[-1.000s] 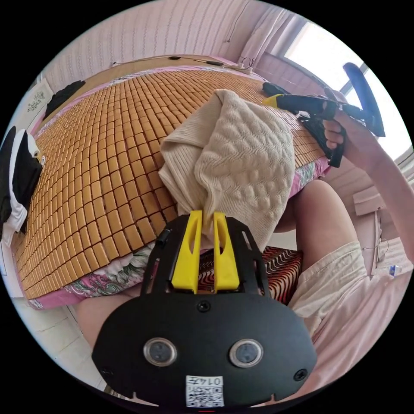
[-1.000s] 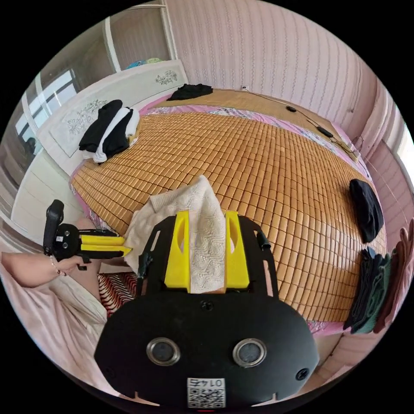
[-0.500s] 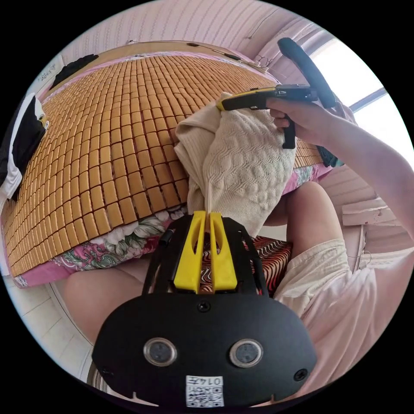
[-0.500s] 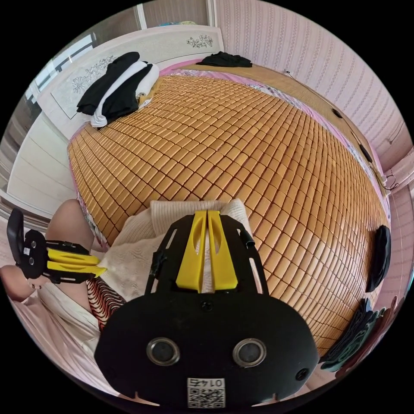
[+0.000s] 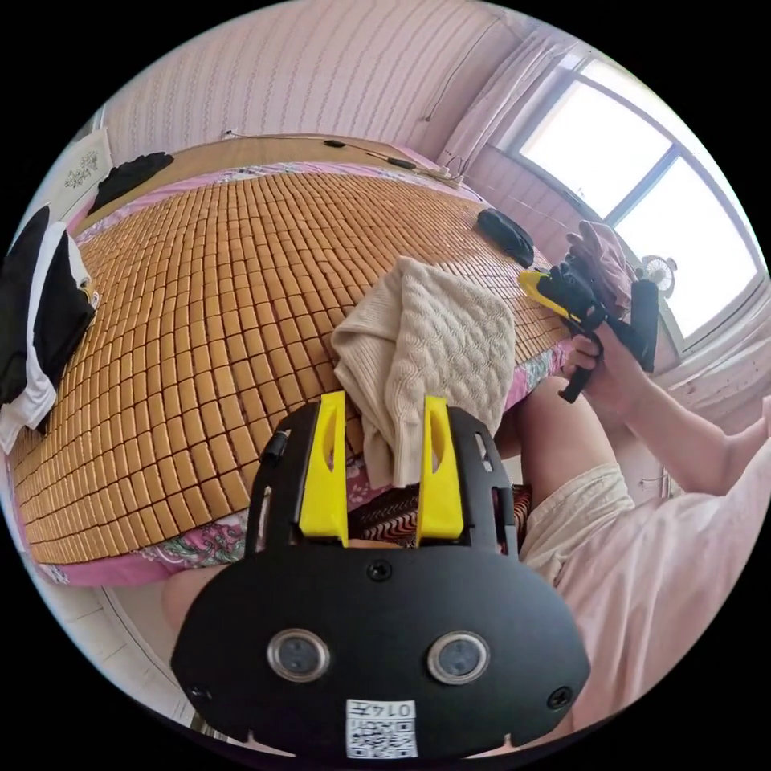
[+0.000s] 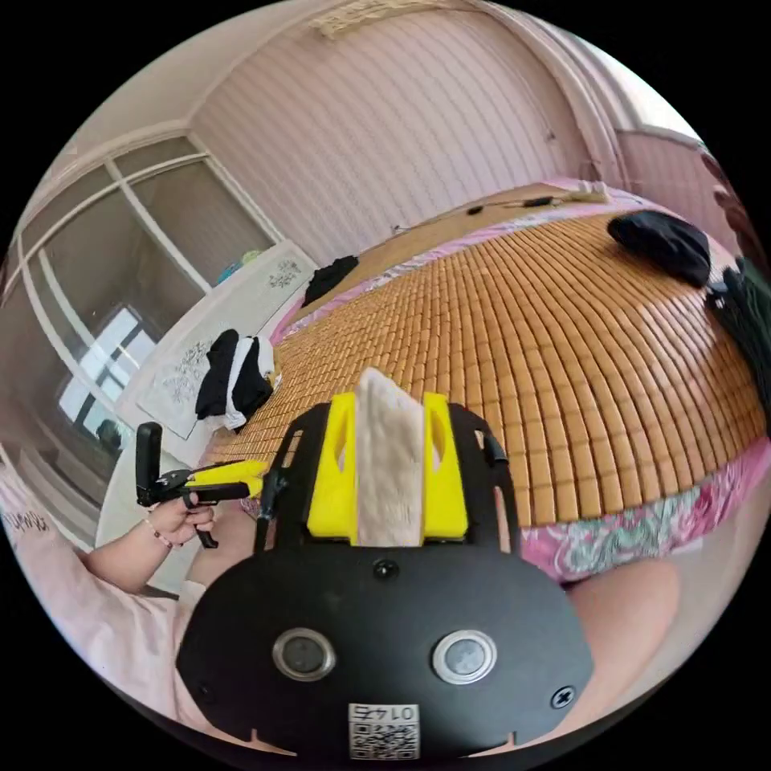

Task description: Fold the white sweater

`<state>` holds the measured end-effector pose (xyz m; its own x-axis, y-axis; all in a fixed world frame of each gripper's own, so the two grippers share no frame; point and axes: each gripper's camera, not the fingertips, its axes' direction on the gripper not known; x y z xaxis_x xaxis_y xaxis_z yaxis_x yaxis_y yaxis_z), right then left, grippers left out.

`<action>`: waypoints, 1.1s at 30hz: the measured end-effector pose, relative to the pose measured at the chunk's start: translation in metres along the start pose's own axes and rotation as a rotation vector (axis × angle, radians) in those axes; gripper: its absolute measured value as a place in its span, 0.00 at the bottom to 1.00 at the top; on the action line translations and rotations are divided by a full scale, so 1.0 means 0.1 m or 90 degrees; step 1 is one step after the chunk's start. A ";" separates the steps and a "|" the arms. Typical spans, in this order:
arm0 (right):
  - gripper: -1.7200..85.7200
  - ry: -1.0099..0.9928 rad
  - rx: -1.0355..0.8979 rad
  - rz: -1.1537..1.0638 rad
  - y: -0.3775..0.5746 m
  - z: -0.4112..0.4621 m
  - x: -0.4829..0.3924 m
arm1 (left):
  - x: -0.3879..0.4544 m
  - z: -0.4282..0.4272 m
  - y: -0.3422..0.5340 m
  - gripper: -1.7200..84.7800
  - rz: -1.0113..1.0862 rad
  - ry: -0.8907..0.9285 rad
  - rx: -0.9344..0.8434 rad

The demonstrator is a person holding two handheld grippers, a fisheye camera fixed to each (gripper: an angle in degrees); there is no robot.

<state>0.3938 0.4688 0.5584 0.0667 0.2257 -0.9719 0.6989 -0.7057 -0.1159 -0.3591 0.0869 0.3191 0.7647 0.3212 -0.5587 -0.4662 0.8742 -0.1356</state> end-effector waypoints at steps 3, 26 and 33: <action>0.25 0.021 -0.084 0.084 0.24 0.00 0.29 | 0.02 0.36 -0.37 0.23 0.023 0.032 -0.021; 0.13 -0.029 -0.204 -0.318 -1.58 0.17 -0.13 | 0.30 1.32 -1.41 0.11 -0.064 0.198 0.031; 0.13 0.071 -0.246 -0.373 -3.11 -0.33 0.65 | 1.19 1.87 -2.98 0.11 -0.041 0.266 0.112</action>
<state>0.2046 0.7249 0.5380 -0.3392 0.5773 -0.7427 0.8435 -0.1628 -0.5118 -0.0459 -0.0675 0.4463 0.5278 0.1216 -0.8406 -0.3138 0.9476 -0.0599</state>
